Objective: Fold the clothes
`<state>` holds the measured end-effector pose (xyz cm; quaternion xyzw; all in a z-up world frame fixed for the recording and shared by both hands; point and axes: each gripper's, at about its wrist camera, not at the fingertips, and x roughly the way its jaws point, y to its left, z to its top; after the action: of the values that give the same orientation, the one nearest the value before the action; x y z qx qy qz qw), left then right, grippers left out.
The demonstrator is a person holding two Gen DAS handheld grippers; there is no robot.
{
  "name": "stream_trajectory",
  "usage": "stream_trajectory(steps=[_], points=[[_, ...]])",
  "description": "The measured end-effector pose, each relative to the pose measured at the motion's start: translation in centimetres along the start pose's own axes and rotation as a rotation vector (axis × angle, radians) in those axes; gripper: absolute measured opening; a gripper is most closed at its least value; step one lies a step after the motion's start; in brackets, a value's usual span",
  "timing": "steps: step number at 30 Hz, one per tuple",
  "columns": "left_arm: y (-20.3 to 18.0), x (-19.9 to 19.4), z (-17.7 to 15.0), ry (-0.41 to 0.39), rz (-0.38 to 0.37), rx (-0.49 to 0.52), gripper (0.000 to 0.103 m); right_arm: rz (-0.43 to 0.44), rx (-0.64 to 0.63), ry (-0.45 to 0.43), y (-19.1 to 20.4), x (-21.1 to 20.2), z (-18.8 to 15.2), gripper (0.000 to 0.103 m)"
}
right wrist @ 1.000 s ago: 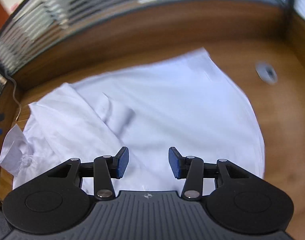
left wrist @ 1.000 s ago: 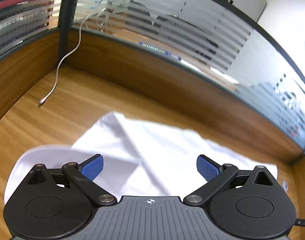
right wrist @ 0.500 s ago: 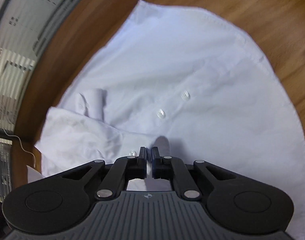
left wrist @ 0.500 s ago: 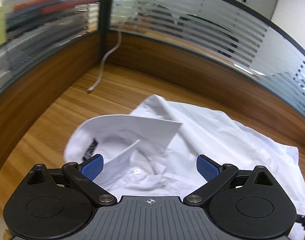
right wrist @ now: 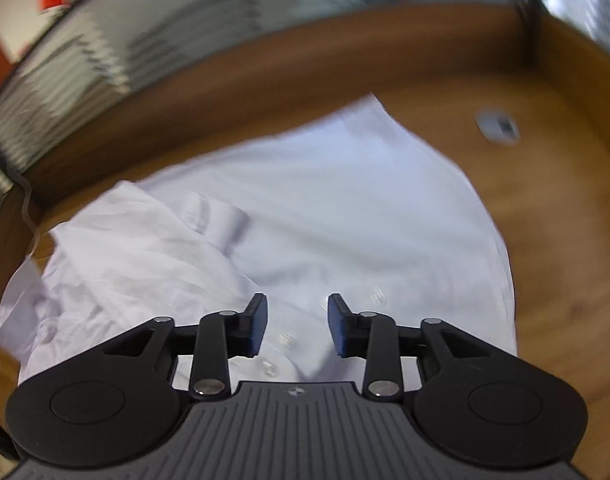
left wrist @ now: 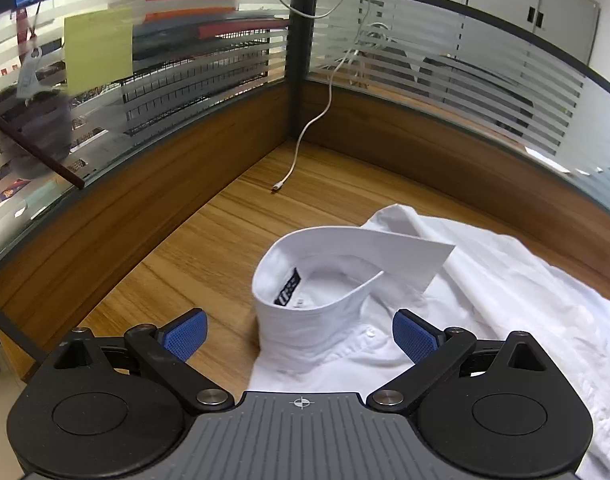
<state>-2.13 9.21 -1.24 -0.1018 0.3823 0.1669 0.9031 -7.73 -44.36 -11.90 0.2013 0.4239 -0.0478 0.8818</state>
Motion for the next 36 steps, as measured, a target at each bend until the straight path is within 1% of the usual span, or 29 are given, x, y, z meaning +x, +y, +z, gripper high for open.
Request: stream_trajectory(steps=[2, 4, 6, 9, 12, 15, 16, 18, 19, 20, 22, 24, 26, 31, 32, 33, 34, 35, 36], points=[[0.7, 0.9, 0.0, 0.002, -0.008, 0.035, 0.099, 0.027, -0.047, -0.007, 1.8, -0.8, 0.8, 0.048], [1.5, 2.2, 0.1, 0.012, -0.02, 0.072, 0.098, 0.058, -0.067, -0.006, 3.8, -1.3, 1.2, 0.049], [2.3, 3.7, 0.3, 0.031, -0.037, 0.107, 0.094, 0.082, -0.09, -0.004, 6.2, -1.4, 1.2, 0.049], [3.9, 5.9, 0.6, 0.052, -0.081, 0.159, 0.092, 0.102, -0.107, 0.005, 10.4, -1.0, 0.1, 0.049], [5.0, 7.9, 1.2, 0.071, -0.129, 0.201, 0.089, 0.116, -0.079, 0.029, 14.8, 0.6, -1.5, 0.049], [6.0, 9.7, 1.7, 0.087, -0.173, 0.233, 0.086, 0.135, -0.085, 0.038, 19.3, 2.3, -3.1, 0.049], [6.3, 10.2, 1.9, 0.097, -0.185, 0.241, 0.081, 0.138, -0.095, 0.039, 20.7, 2.9, -3.5, 0.049], [6.9, 11.0, 2.2, 0.123, -0.213, 0.26, 0.068, 0.149, -0.113, 0.039, 23.5, 3.7, -4.2, 0.049], [7.1, 11.3, 2.3, 0.134, -0.225, 0.278, 0.055, 0.157, -0.114, 0.04, 24.6, 4.2, -4.3, 0.049], [7.3, 11.6, 2.3, 0.146, -0.238, 0.298, 0.048, 0.165, -0.115, 0.041, 25.8, 4.6, -4.4, 0.049], [7.6, 12.1, 2.3, 0.153, -0.254, 0.337, 0.044, 0.179, -0.134, 0.048, 27.9, 5.4, -4.1, 0.049], [7.9, 12.5, 2.3, 0.16, -0.264, 0.361, 0.044, 0.187, -0.174, 0.051, 29.9, 6.3, -3.8, 0.049], [8.2, 12.9, 2.3, 0.174, -0.279, 0.361, 0.044, 0.195, -0.214, 0.055, 31.7, 7.3, -3.5, 0.049], [8.7, 12.9, 2.3, 0.175, -0.318, 0.327, 0.046, 0.23, -0.325, 0.088, 35.7, 10.5, -2.1, 0.049], [9.0, 12.8, 2.3, 0.172, -0.331, 0.314, 0.048, 0.241, -0.354, 0.089, 36.5, 11.0, -1.9, 0.051], [9.2, 12.7, 2.4, 0.168, -0.345, 0.3, 0.05, 0.252, -0.39, 0.088, 37.3, 11.4, -1.6, 0.052], [9.4, 12.7, 2.4, 0.165, -0.361, 0.281, 0.053, 0.262, -0.427, 0.079, 38.1, 11.7, -1.3, 0.061], [9.7, 12.6, 2.5, 0.161, -0.377, 0.255, 0.054, 0.273, -0.464, 0.07, 38.8, 12.1, -1.0, 0.065], [10.1, 12.6, 2.7, 0.159, -0.393, 0.226, 0.054, 0.279, -0.494, 0.061, 39.4, 12.6, -0.5, 0.065]])
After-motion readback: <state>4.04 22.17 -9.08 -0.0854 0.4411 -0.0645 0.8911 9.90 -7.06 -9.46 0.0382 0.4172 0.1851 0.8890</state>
